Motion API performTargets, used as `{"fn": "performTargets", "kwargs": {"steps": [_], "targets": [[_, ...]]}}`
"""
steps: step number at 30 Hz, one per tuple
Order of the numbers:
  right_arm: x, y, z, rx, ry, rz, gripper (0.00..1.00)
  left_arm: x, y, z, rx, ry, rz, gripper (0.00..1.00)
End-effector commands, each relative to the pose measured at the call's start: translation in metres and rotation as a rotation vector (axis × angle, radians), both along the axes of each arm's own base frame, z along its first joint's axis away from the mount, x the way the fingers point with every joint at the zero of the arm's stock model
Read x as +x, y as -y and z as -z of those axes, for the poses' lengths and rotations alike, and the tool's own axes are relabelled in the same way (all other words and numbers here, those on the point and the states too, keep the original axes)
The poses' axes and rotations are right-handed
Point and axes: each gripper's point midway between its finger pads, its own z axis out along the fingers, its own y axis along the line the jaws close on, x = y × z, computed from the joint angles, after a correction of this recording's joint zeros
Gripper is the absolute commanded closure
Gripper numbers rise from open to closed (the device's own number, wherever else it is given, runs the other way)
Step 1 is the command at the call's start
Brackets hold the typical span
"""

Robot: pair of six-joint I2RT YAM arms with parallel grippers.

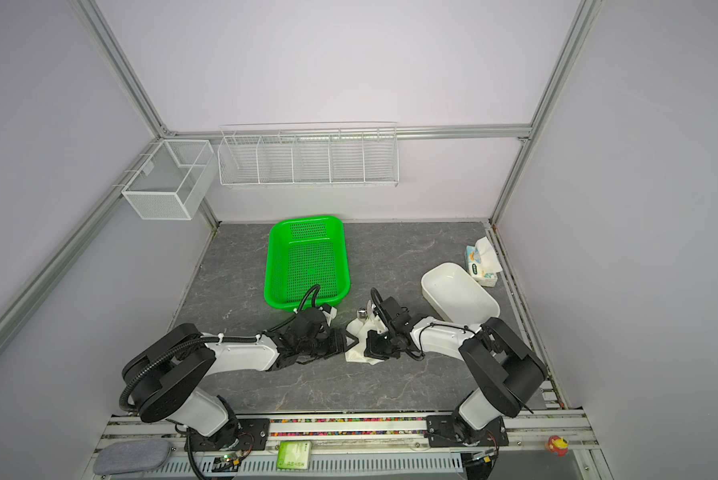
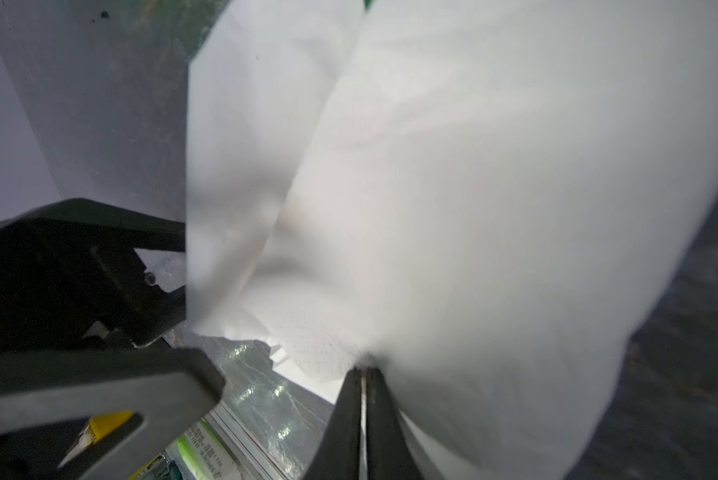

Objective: Place the utensils on the paper napkin and roll it up

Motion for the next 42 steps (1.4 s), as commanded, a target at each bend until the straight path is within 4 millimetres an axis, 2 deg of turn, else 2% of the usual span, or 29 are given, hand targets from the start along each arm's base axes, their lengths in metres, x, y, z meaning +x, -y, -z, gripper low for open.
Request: {"fn": "performTargets", "kwargs": {"steps": [1, 6, 10, 14, 17, 23, 35, 42], "targets": [[-0.014, 0.019, 0.018, -0.095, -0.048, 0.024, 0.9, 0.002, -0.012, 0.008, 0.013, -0.027, -0.081, 0.43], [-0.013, 0.019, 0.017, -0.096, -0.044, 0.026, 0.9, 0.0, -0.011, 0.002, -0.03, -0.034, -0.119, 0.52], [-0.013, 0.019, 0.018, -0.094, -0.047, 0.027, 0.9, 0.005, -0.02, -0.006, -0.042, 0.009, -0.168, 0.55], [-0.013, 0.018, 0.018, -0.091, -0.045, 0.03, 0.9, 0.007, -0.009, -0.013, -0.101, 0.008, -0.148, 0.53], [-0.013, 0.018, 0.019, -0.091, -0.049, 0.028, 0.9, 0.007, 0.002, -0.009, -0.145, -0.014, -0.125, 0.53], [-0.012, 0.017, 0.018, -0.088, -0.045, 0.026, 0.9, 0.011, 0.005, -0.006, -0.172, -0.031, -0.128, 0.55], [-0.011, 0.015, 0.012, -0.071, -0.032, 0.025, 0.89, 0.015, 0.005, -0.023, -0.121, 0.032, -0.091, 0.87], [-0.009, 0.016, 0.009, -0.077, -0.024, 0.029, 0.87, 0.018, 0.008, -0.038, -0.083, 0.099, -0.036, 0.91]]}}
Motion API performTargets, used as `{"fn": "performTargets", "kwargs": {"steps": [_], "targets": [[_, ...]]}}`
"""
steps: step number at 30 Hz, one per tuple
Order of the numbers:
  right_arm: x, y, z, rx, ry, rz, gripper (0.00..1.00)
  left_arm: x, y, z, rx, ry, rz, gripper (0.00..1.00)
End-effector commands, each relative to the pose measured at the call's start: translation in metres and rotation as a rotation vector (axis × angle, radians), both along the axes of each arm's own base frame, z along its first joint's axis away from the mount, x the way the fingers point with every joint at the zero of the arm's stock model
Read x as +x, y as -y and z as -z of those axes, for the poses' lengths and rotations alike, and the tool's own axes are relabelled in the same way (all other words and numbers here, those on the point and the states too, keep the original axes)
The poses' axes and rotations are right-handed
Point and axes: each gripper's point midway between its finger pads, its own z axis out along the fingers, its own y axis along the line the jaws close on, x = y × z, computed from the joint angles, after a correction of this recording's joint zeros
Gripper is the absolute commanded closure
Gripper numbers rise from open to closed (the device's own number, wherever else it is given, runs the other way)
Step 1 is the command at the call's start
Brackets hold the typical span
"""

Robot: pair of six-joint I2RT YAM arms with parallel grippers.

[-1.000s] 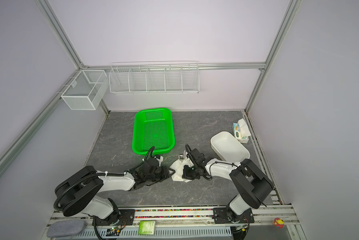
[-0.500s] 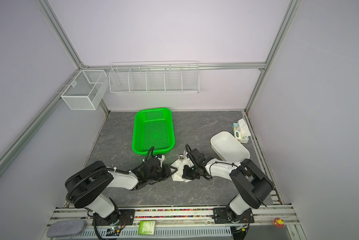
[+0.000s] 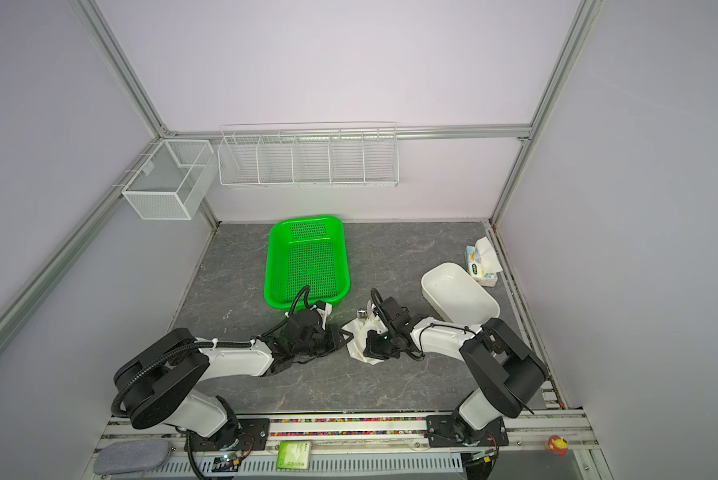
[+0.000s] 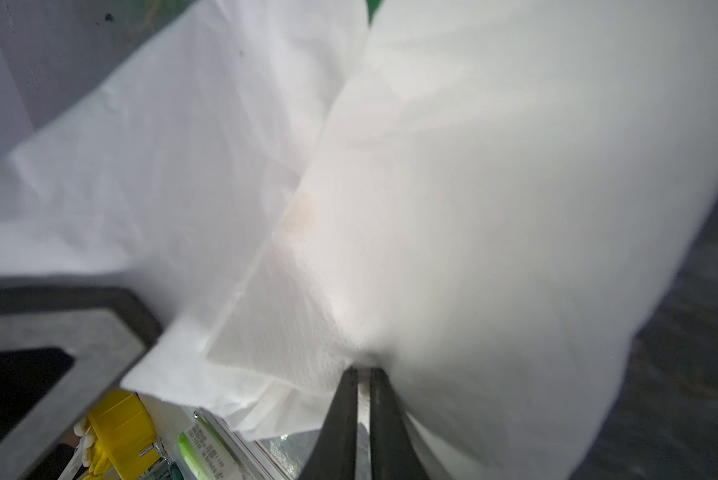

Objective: Place the utensils on the paper napkin and roll it up

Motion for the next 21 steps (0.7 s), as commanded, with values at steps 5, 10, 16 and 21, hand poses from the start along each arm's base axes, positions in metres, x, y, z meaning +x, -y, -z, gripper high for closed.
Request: {"fn": "performTargets", "kwargs": {"steps": [5, 10, 16, 21], "targets": [[-0.011, 0.017, 0.011, -0.082, -0.032, 0.024, 0.87, 0.002, 0.013, -0.017, 0.033, 0.055, 0.094, 0.92], [-0.009, 0.015, 0.008, -0.069, -0.026, 0.019, 0.87, 0.003, 0.022, -0.021, 0.036, 0.064, 0.137, 0.92], [-0.006, 0.011, -0.001, -0.047, -0.003, 0.015, 0.87, 0.006, 0.032, -0.024, 0.026, 0.077, 0.171, 0.92], [-0.004, 0.01, -0.01, -0.032, 0.022, 0.013, 0.86, 0.009, 0.041, -0.022, 0.005, 0.071, 0.172, 0.93]]}}
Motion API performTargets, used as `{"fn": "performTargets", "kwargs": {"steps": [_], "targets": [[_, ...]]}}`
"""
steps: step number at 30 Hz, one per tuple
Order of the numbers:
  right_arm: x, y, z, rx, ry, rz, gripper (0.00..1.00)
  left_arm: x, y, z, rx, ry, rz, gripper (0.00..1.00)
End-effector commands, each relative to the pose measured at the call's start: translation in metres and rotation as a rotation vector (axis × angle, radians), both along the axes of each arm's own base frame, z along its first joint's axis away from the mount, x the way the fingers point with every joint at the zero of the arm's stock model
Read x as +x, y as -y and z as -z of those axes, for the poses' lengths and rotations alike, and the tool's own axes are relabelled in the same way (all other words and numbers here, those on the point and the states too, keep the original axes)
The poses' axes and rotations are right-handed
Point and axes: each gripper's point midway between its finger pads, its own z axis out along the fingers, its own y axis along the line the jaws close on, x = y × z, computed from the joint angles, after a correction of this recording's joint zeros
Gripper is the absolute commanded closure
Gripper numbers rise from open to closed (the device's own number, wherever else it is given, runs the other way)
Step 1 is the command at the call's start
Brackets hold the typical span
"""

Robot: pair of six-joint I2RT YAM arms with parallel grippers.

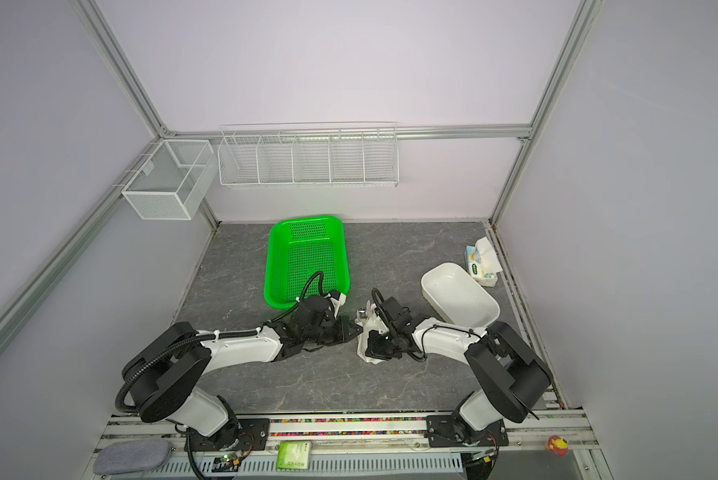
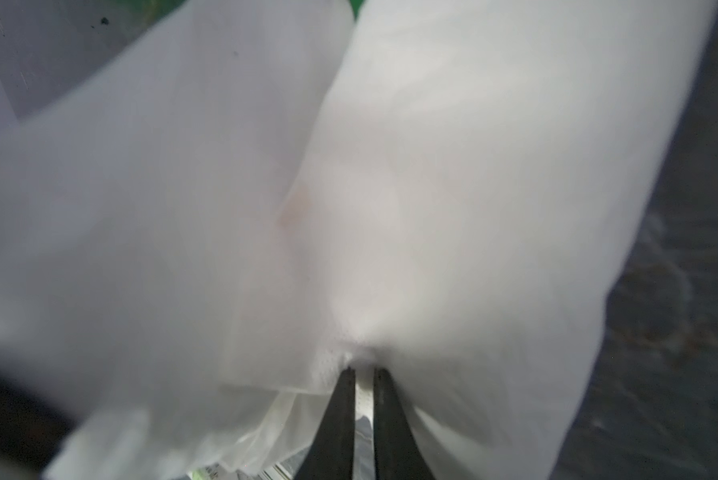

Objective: Place the utensils on the paper napkin and roll it up

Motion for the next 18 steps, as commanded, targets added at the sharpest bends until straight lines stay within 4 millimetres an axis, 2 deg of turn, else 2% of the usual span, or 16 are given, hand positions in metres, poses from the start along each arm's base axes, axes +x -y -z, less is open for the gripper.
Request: {"fn": "performTargets", "kwargs": {"steps": [1, 5, 8, 18], "targets": [[-0.003, 0.005, -0.005, -0.016, 0.012, 0.004, 0.86, 0.003, 0.011, -0.004, -0.028, 0.013, 0.021, 0.94], [-0.004, 0.012, -0.007, -0.044, 0.024, 0.015, 0.85, 0.004, 0.016, -0.004, -0.029, 0.014, 0.024, 0.97], [-0.007, 0.021, -0.002, -0.079, 0.01, 0.028, 0.85, 0.006, 0.015, -0.003, -0.027, 0.014, 0.016, 0.98], [-0.011, 0.018, 0.013, -0.074, -0.027, 0.019, 0.89, 0.002, 0.029, -0.014, -0.061, 0.024, 0.059, 1.0]]}}
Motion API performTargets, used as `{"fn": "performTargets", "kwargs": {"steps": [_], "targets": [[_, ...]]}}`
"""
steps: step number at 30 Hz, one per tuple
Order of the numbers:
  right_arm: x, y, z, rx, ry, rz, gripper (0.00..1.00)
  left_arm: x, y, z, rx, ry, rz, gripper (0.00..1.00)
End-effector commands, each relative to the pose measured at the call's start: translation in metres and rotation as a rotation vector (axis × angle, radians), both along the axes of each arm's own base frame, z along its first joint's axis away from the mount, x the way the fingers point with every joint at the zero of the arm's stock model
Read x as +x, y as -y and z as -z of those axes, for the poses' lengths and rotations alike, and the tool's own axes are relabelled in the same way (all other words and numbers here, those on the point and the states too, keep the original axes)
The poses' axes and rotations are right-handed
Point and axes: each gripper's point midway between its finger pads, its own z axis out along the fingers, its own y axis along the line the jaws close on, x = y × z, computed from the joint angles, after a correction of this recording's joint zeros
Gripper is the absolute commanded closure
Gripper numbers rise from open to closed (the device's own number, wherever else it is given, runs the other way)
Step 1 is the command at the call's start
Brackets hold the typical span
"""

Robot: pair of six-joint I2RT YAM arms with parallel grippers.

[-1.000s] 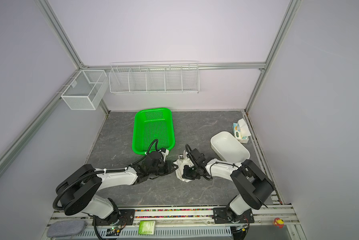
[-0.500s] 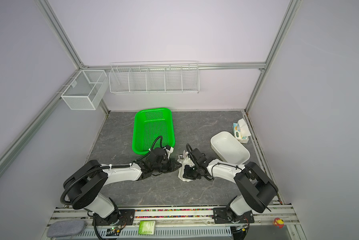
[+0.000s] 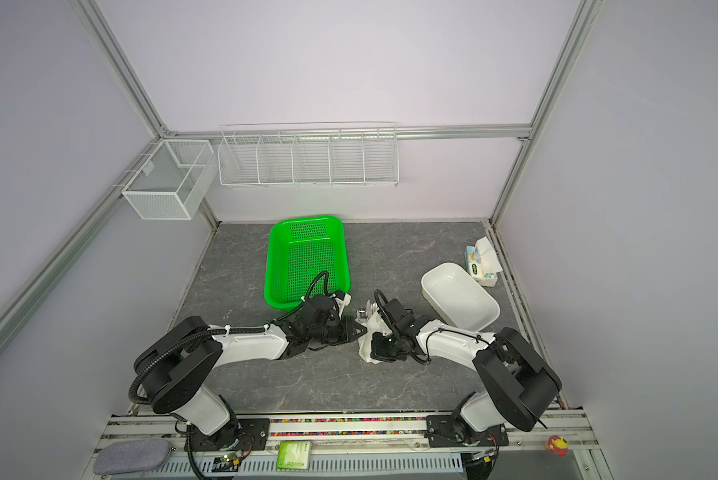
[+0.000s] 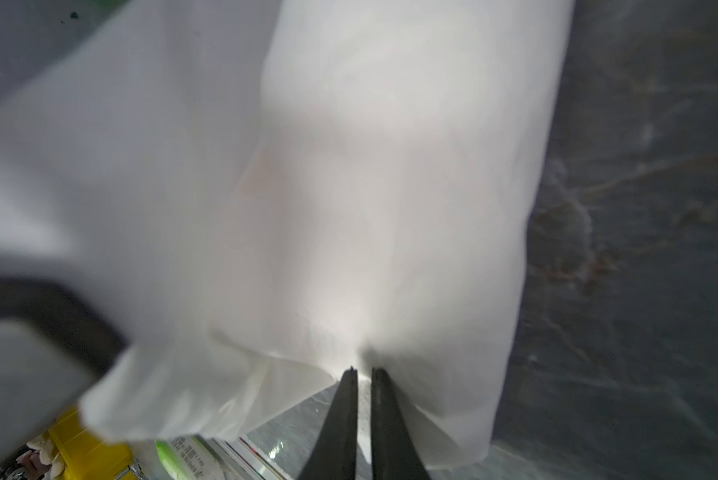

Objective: Place the utensils on the paper napkin and roll it up

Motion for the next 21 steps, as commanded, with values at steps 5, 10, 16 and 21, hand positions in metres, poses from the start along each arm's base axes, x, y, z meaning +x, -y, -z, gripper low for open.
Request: {"fn": "performTargets", "kwargs": {"steps": [5, 10, 16, 21], "targets": [[-0.008, 0.007, 0.015, -0.031, -0.034, 0.006, 0.89, 0.004, 0.024, -0.017, -0.063, 0.017, 0.036, 1.0], [-0.008, 0.007, 0.017, -0.023, -0.027, 0.01, 0.89, 0.007, 0.033, -0.015, -0.077, 0.005, 0.041, 1.0], [-0.007, 0.003, 0.013, 0.014, -0.014, 0.008, 0.89, 0.01, 0.042, -0.011, -0.098, -0.009, 0.048, 1.0], [-0.005, -0.001, 0.001, 0.05, 0.012, 0.007, 0.88, 0.011, 0.044, -0.006, -0.102, -0.022, 0.042, 1.0]]}}
